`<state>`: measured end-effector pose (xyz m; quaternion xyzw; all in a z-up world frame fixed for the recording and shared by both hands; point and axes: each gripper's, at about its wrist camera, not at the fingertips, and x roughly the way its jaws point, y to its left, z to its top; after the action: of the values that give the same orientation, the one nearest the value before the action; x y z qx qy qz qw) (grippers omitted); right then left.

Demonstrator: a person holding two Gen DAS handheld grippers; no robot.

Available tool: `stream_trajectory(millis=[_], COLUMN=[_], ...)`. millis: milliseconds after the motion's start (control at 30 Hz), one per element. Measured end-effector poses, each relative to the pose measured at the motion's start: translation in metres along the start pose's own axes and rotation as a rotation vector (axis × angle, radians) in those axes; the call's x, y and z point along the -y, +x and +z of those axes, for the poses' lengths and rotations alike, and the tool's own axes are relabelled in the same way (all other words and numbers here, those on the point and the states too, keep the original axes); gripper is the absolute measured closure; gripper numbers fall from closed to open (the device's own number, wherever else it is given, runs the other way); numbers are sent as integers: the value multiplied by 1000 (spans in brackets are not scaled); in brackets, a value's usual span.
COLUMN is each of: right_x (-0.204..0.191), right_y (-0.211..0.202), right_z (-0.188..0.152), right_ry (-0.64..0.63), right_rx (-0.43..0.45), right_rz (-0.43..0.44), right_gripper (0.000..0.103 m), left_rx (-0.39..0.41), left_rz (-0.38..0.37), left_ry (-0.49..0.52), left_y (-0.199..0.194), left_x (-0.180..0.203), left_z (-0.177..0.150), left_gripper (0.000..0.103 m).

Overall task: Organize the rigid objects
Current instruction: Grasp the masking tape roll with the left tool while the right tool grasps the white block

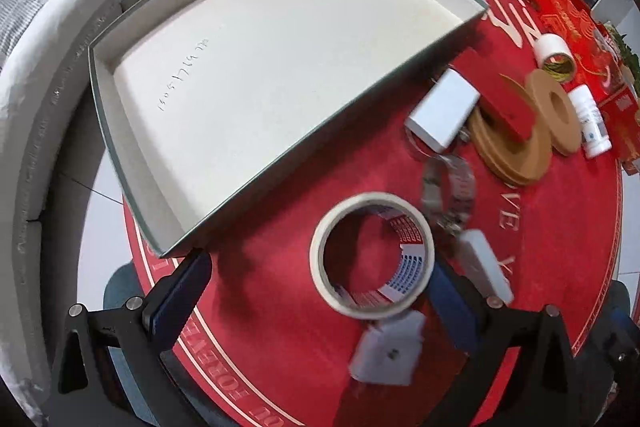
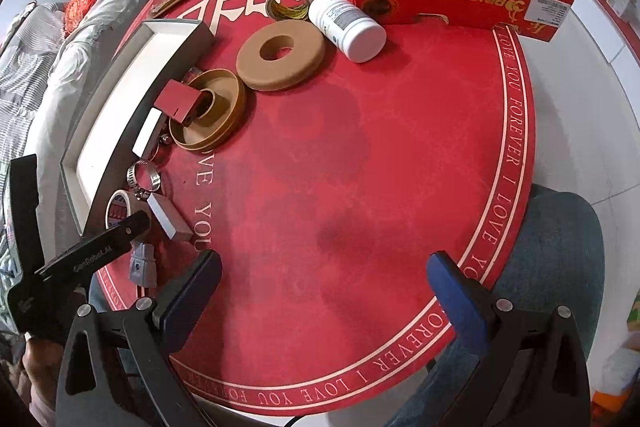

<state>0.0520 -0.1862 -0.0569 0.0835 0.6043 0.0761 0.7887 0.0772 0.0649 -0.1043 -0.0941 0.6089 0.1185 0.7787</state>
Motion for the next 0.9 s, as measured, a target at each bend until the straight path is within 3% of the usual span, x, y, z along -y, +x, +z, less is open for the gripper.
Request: stream_trajectory(millis=[400,733,900], right_x=[-14,-73,-106], right_y=[15,35,55], right_z=[21,21,20], right_ry=[-64,-312,-445], right_rx=[-18,-58,-64], right_rz=[-17,49,19], right_gripper=[0,0,0], left_rx=[5,20,21], left_rz=[8,-2,-5], left_ry=[12,-4,1], left_y=[9,16,17], left_x=[10,-8,-17], left_z=[6,11,11], left_gripper=[0,0,0])
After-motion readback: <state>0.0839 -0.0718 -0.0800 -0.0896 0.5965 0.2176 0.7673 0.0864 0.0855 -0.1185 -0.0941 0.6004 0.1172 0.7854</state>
